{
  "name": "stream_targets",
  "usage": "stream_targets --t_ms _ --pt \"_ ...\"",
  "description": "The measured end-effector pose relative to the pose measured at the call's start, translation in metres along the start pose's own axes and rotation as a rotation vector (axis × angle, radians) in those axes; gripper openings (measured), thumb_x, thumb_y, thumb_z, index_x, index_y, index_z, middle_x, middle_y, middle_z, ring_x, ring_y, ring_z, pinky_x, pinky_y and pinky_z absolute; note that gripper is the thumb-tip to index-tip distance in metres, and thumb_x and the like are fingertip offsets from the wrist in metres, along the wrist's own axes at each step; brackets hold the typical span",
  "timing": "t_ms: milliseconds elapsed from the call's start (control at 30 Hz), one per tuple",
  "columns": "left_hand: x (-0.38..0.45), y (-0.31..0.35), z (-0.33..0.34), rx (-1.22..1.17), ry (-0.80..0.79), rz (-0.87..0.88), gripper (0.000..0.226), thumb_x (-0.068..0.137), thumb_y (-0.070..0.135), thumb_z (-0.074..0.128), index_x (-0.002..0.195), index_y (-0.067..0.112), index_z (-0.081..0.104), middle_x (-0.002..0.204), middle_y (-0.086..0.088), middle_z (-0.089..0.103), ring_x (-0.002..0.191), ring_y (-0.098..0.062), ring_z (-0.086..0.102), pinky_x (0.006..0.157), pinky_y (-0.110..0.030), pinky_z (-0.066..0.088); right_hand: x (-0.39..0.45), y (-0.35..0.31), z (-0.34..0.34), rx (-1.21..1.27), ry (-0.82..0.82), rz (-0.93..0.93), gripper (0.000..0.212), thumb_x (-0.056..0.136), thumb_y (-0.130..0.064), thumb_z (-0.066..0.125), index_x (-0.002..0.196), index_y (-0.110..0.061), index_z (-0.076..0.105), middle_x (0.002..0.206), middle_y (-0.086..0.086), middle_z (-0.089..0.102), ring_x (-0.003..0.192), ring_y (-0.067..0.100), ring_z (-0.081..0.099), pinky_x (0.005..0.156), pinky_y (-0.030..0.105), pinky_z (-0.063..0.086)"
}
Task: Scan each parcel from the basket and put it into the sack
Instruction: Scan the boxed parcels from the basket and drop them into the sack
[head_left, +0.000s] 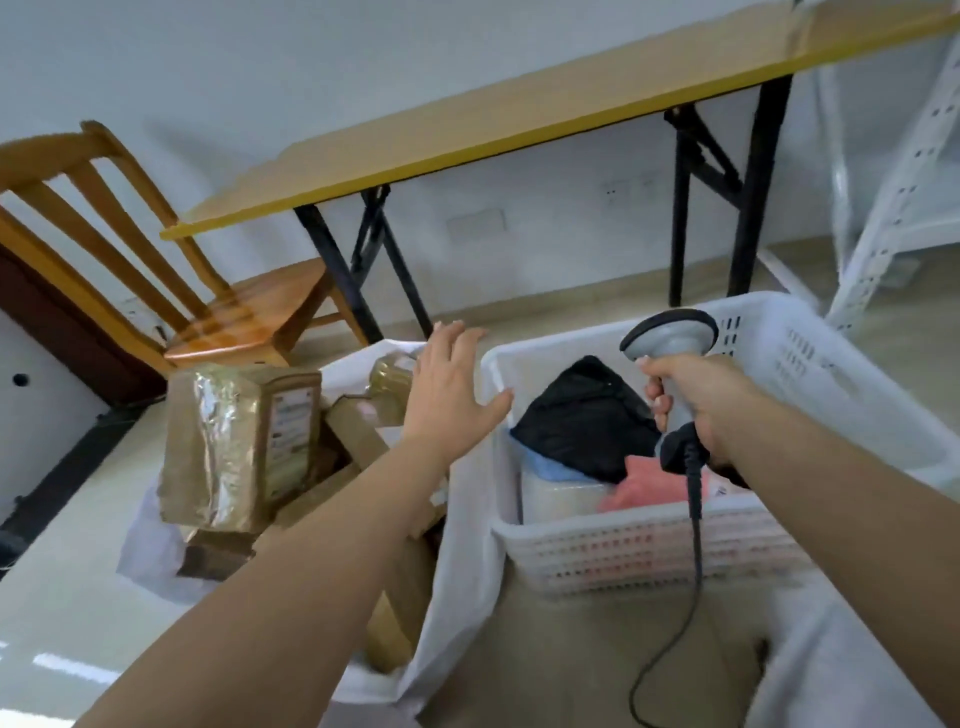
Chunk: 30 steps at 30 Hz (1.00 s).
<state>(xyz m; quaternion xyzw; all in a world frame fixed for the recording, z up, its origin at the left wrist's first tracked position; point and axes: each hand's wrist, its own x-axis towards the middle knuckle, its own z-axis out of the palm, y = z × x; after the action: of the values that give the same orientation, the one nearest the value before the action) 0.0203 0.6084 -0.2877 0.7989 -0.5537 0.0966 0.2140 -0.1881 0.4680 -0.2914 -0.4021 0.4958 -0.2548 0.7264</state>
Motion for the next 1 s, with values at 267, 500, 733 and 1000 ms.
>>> stream_targets --t_ms 267,500,733,1000 --pt "0.05 0.103 0.129 -0.22 -0.29 0.134 0.069 0.081 0.035 0.072 0.14 0.014 0.043 0.143 -0.008 0.038 0.134 -0.027 0.036 0.111 -0.046 0.035 0.071 0.008 -0.155 0.087 0.231 0.141 0.019 0.096 -0.017 0.06 0.083 -0.009 0.049 0.062 0.004 0.041 0.024 0.007 0.034 0.035 0.012 0.032" --pt "0.084 0.158 0.25 -0.329 -0.512 0.083 0.071 0.086 0.032 0.072 0.144 0.013 0.037 0.146 -0.007 0.037 0.132 -0.022 0.039 0.102 -0.024 0.034 0.15 0.026 -0.215 0.088 0.291 0.265 0.015 0.096 -0.017 0.059 0.087 -0.01 0.05 0.067 0.005 0.043 0.047 0.011 0.038 0.036 0.011 0.035" --pt "0.113 0.184 0.38 -0.384 -0.697 -0.016 0.064 0.091 0.03 0.067 0.145 0.015 0.036 0.144 -0.012 0.041 0.13 -0.026 0.042 0.093 -0.021 0.031 0.232 0.034 -0.242 -0.055 0.231 0.465 0.017 0.099 -0.023 0.056 0.102 -0.009 0.046 0.068 0.004 0.036 0.054 0.012 0.029 0.042 0.021 0.03" --pt "0.137 0.207 0.506 -0.292 -1.046 -0.092 0.069 0.096 0.031 0.058 0.154 0.032 0.021 0.156 -0.016 0.028 0.129 -0.037 0.045 0.098 -0.034 0.044 0.285 0.047 -0.265 0.014 0.235 0.511 0.028 0.096 -0.023 0.061 0.119 -0.01 0.051 0.071 0.004 0.045 0.051 0.011 0.034 0.032 0.013 0.033"
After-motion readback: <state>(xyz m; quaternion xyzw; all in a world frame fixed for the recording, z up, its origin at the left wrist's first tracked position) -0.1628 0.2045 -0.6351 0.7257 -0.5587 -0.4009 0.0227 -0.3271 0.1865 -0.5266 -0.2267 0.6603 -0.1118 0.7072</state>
